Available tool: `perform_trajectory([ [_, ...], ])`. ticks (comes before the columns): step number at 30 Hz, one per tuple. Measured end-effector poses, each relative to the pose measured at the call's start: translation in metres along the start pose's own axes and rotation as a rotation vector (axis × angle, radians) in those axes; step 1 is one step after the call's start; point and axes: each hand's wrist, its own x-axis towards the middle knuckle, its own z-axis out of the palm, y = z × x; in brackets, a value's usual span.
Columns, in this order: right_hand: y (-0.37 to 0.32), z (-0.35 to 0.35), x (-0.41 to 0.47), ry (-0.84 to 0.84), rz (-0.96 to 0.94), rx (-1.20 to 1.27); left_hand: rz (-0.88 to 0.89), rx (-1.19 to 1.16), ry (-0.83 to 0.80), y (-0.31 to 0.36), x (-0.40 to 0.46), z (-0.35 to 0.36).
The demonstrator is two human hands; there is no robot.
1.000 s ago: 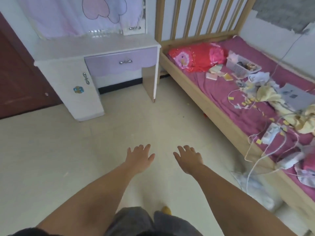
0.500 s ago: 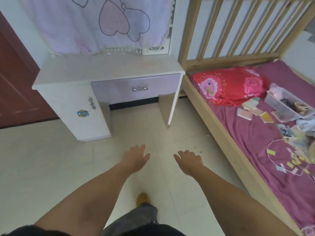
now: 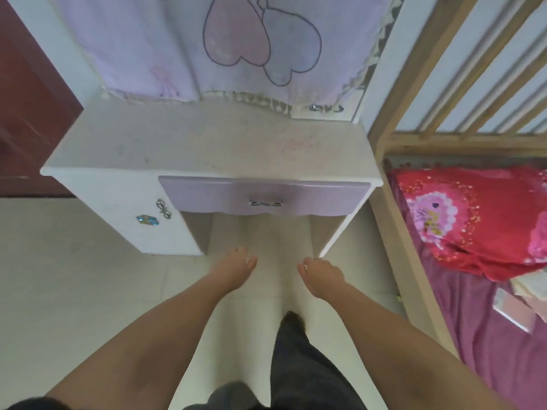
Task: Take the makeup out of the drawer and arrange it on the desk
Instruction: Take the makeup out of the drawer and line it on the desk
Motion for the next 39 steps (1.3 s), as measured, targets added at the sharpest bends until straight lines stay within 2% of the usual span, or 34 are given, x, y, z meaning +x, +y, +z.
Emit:
perform_trajectory([
  [4,-0.004,-0.035,0.082,-0.097,0.007,0.166,-0.092,-0.108,0.008,0.012,0.065,-0.014],
  [7,-0.012,-0.053,0.134,-0.169,-0.024,0.147,-0.216,-0.276,0.025,0.016,0.108,-0.019],
  [10,-0.023,-0.057,0.18,-0.164,-0.008,0.289,-0.312,-0.41,0.003,0.018,0.147,-0.022],
  [14,-0.039,-0.044,0.232,-0.174,0.183,0.494,-0.379,-0.572,0.005,0.019,0.195,-0.024],
  [15,-0.044,-0.041,0.241,-0.205,0.233,0.598,-0.404,-0.649,-0.002,0.019,0.206,-0.023],
  [17,-0.051,-0.037,0.252,-0.23,0.389,0.963,-0.486,-0.852,-0.02,0.021,0.22,-0.022],
  [20,-0.059,-0.029,0.257,-0.259,0.463,1.142,-0.605,-1.159,0.006,0.026,0.23,-0.017],
  [22,-0.06,-0.025,0.256,-0.24,0.437,1.166,-0.632,-1.266,0.038,0.029,0.231,-0.015],
  [30,-0.058,-0.025,0.223,-0.247,0.479,1.168,-0.641,-1.265,0.006,0.029,0.202,-0.011],
  [39,-0.053,0.014,0.17,-0.261,0.524,1.257,-0.705,-1.275,-0.051,0.015,0.151,0.013],
])
